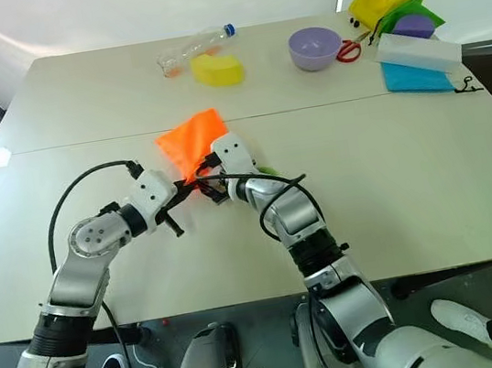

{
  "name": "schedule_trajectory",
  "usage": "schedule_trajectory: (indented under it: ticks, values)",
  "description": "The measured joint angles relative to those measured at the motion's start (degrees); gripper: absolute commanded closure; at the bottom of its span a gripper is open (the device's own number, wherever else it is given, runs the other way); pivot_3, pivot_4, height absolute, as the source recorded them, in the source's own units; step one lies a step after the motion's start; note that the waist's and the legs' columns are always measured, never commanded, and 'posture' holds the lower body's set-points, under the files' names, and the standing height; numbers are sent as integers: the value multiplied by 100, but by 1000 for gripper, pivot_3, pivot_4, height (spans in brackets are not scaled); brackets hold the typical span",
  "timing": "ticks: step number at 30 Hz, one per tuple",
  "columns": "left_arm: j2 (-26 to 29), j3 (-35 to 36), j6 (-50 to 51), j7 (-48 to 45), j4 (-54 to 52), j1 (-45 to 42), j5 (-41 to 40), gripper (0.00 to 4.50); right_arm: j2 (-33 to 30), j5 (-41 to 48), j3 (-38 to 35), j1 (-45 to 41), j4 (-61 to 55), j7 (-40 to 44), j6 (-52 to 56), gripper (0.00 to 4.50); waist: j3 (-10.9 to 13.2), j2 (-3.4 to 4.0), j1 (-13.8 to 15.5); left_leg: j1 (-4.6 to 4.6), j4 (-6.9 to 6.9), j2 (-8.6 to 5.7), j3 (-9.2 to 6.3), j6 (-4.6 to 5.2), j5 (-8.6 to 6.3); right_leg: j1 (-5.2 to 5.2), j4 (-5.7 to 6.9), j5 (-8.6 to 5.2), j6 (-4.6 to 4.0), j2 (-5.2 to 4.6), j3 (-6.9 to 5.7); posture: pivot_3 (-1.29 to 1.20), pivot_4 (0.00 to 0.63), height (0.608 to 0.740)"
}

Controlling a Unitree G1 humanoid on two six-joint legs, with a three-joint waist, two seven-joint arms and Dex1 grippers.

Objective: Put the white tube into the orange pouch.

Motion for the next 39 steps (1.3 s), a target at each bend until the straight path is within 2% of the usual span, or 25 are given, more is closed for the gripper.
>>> schedule_trajectory:
  ticks: [3, 9, 16, 27, 30, 36, 37, 39]
  values:
    - [90, -46, -97, -53, 129, 19, 39, 4500, -416, 139, 223, 260, -767, 415, 337, 38, 0, 0, -30, 0, -3, 0, -1, 0, 0, -3, 0, -3, -5, 1, -1, 0, 150, 740]
    - [352, -23, -289, -234, 229, 37, 19, 4500, -1407, 441, 214, 500, -1911, 1057, 821, 38, 0, 0, -42, 1, -3, 0, -1, 0, 0, -3, 1, -5, -9, 1, -1, 0, 150, 740]
    - [722, 28, -654, -725, 332, 87, -208, 4500, -2117, 574, -72, 552, -1993, 1311, 729, 38, 0, 0, -43, 1, -5, 0, 2, 0, 0, -5, -3, -6, -10, 0, 0, 0, 150, 740]
    - [757, 128, -999, -802, 754, 32, -214, 4500, -2004, 106, 336, 615, -1004, 1095, -122, 38, 0, 0, -39, -1, -6, 0, 10, 0, 0, -8, -4, -5, -8, -2, 2, 0, 150, 740]
    - [756, 137, -1016, -793, 753, 32, -211, 4500, -1979, 100, 336, 605, -881, 1107, -273, 856, 0, -1, -41, 0, -5, 0, 9, 0, 0, -8, -2, -5, -8, -1, 2, 0, 150, 740]
    - [730, 136, -1017, -775, 751, 39, -208, 4500, -1983, 45, 314, 573, -779, 1103, -395, 3993, 0, -1, -38, 1, -4, 0, 8, 0, 0, -7, 0, -5, -9, 0, 2, 0, 150, 740]
    - [726, 136, -1016, -773, 752, 39, -207, 4500, -1983, 46, 309, 573, -779, 1107, -400, 4381, 0, -1, -38, 1, -4, 0, 8, 0, 0, -7, 0, -5, -9, 0, 2, 0, 150, 740]
    - [710, 135, -1016, -765, 751, 39, -206, 4500, -1990, 64, 243, 587, -780, 1119, -396, 4473, 0, -1, -37, 1, -5, 0, 8, 0, 0, -7, -1, -5, -8, 0, 2, 0, 150, 740]
